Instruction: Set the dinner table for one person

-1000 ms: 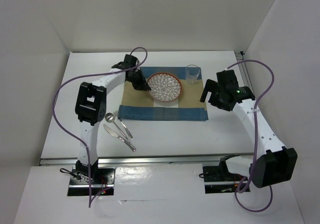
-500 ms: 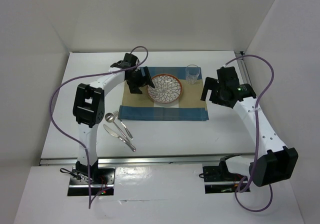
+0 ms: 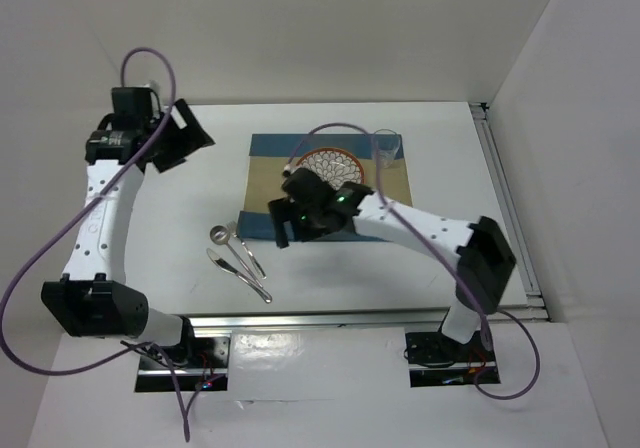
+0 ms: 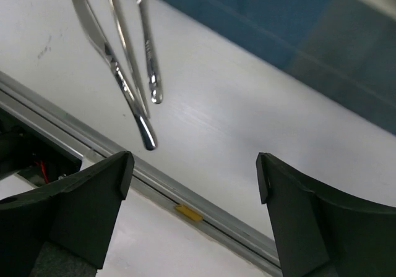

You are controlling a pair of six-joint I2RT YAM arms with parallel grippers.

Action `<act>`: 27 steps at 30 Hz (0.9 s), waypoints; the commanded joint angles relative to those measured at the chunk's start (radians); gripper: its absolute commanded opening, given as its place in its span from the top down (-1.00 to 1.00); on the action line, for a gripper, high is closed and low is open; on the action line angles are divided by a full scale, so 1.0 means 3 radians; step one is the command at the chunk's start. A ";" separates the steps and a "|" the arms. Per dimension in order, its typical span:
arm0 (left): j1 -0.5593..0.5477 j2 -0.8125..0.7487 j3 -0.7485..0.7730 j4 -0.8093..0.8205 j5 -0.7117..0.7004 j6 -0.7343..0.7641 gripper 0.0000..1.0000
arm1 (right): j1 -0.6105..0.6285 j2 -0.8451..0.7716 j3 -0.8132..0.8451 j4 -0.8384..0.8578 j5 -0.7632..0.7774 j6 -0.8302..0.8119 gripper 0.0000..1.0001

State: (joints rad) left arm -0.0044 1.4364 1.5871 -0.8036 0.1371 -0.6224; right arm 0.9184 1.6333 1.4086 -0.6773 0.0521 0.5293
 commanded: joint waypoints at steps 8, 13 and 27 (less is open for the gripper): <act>0.0608 -0.0666 -0.0350 -0.0707 -0.0315 0.0081 -1.00 | 0.0538 0.1528 0.1210 0.0581 0.0256 -0.0025 -0.54; 0.0644 -0.0790 -0.0586 -0.0579 0.0054 0.0050 -1.00 | 0.0497 0.2117 0.1839 0.0218 0.0317 0.0015 -0.22; 0.0741 -0.0718 -0.0658 -0.0584 0.0254 0.0177 -1.00 | 0.0528 0.2363 0.1645 0.0330 0.0296 -0.0016 0.18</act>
State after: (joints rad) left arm 0.2092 1.2217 1.3781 -1.0000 0.1711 -0.5808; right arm 1.0607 2.3211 1.9209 -0.6071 0.1192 0.5282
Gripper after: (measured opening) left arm 0.999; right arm 0.448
